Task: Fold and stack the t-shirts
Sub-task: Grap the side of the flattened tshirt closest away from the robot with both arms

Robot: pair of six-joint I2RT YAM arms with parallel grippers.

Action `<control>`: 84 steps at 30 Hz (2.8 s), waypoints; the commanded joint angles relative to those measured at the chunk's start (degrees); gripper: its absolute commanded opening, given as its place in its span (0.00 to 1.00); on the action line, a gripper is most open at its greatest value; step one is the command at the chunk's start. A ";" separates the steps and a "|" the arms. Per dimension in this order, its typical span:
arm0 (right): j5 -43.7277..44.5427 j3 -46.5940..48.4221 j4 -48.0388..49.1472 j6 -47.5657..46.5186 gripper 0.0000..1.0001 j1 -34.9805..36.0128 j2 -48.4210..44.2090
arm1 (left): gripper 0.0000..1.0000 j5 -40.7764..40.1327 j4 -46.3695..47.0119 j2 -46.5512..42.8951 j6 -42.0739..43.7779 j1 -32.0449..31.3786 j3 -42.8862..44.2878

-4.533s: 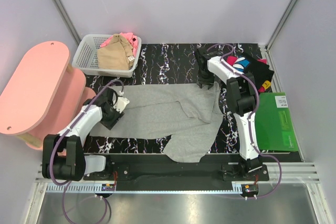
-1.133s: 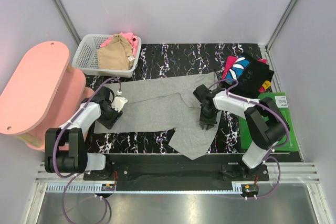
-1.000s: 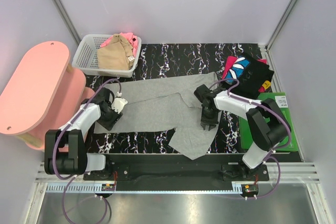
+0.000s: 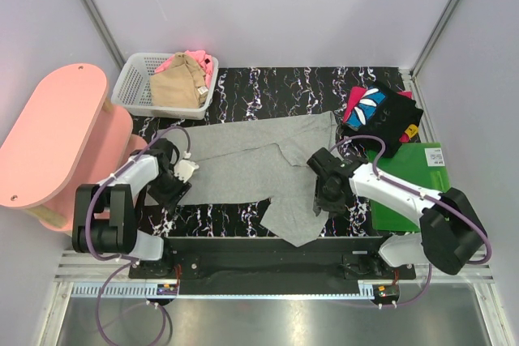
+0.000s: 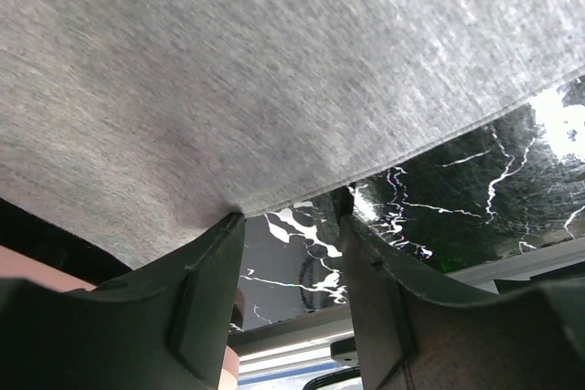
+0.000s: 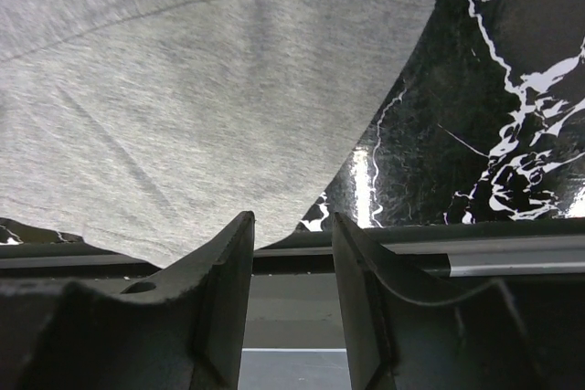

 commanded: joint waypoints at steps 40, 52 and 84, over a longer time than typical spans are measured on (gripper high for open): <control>-5.69 -11.65 7.65 7.63 0.55 9.33 -2.74 | 0.00 4.68 2.42 3.26 -2.61 -0.23 6.36; -4.90 -9.63 10.82 7.71 0.56 10.30 1.65 | 0.00 5.20 1.28 0.09 -2.61 -1.02 5.30; 0.99 -10.16 21.19 11.32 0.04 11.27 -0.80 | 0.00 6.17 1.28 -0.35 -1.82 -1.02 3.54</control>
